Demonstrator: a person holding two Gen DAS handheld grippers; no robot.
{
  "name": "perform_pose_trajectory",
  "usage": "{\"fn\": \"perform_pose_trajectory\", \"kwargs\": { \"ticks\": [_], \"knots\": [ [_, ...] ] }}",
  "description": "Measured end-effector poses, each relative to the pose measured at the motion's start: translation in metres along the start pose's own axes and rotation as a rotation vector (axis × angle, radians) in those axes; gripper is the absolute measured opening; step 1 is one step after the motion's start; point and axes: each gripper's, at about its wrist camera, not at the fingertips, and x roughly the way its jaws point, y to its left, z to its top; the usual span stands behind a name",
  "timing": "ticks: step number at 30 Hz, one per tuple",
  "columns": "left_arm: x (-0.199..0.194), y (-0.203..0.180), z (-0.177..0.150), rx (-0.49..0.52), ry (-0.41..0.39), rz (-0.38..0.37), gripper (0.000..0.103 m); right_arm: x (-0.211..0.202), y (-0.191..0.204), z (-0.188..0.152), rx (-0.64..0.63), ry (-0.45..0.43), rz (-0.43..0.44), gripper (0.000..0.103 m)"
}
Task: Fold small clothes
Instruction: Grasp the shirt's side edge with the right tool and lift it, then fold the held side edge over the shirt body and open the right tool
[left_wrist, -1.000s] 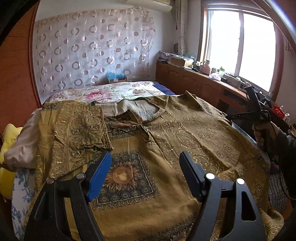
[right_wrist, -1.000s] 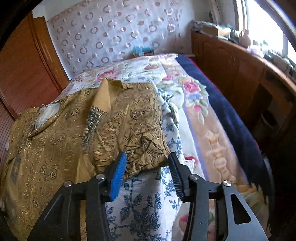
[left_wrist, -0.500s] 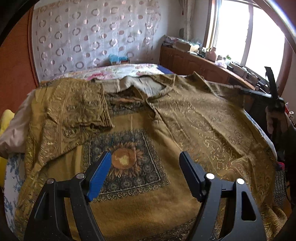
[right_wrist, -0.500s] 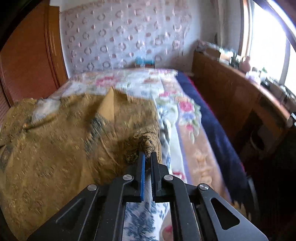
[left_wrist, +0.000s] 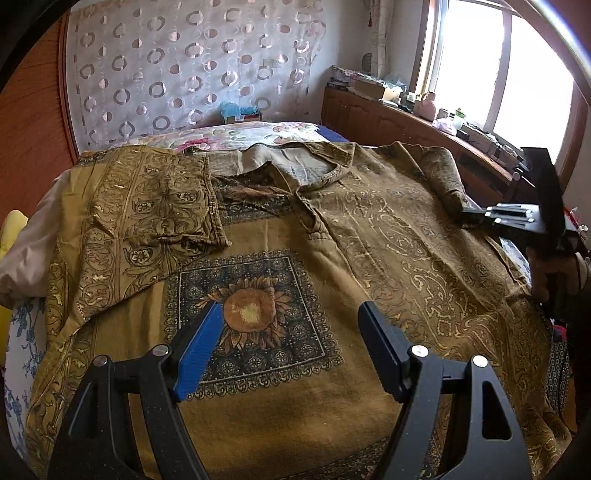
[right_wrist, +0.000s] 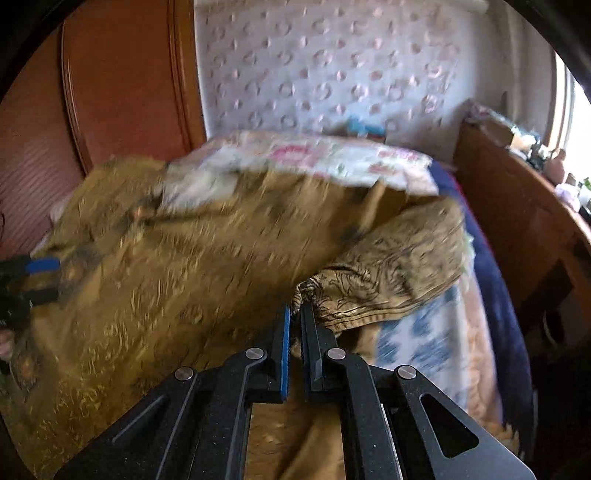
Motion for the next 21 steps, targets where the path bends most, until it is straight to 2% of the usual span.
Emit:
{"fn": "perform_pose_trajectory", "kwargs": {
  "ticks": [2, 5, 7, 9, 11, 12, 17, 21],
  "knots": [
    [0.000, 0.000, 0.000, 0.000, 0.001, 0.000, 0.076, 0.005, -0.001, 0.000, -0.001, 0.033, 0.005, 0.005],
    [0.000, 0.001, 0.000, -0.003, -0.003, 0.000, 0.076, -0.003, -0.004, -0.002, 0.011, 0.025, 0.005, 0.005],
    [0.000, 0.002, 0.000, -0.006, -0.001, 0.000, 0.076, -0.001, -0.011, 0.003, 0.027, 0.025, 0.002, 0.010],
    [0.000, 0.002, 0.000, -0.006, -0.001, 0.001, 0.076, -0.008, -0.018, 0.007, 0.036, 0.006, 0.002, 0.030],
    [0.000, 0.003, 0.000, -0.005, -0.001, 0.002, 0.076, -0.017, -0.019, 0.014, 0.041, -0.031, 0.008, 0.042],
    [0.000, 0.003, 0.000, -0.005, -0.001, 0.002, 0.076, -0.023, -0.021, 0.015, 0.044, -0.052, 0.008, 0.045],
    [-0.001, 0.004, 0.001, -0.005, -0.004, 0.005, 0.076, -0.060, -0.040, 0.017, 0.067, -0.154, -0.029, 0.046],
    [-0.001, 0.003, 0.001, -0.004, -0.005, 0.005, 0.076, -0.062, -0.067, 0.014, 0.126, -0.176, -0.122, 0.047]
  ]
}}
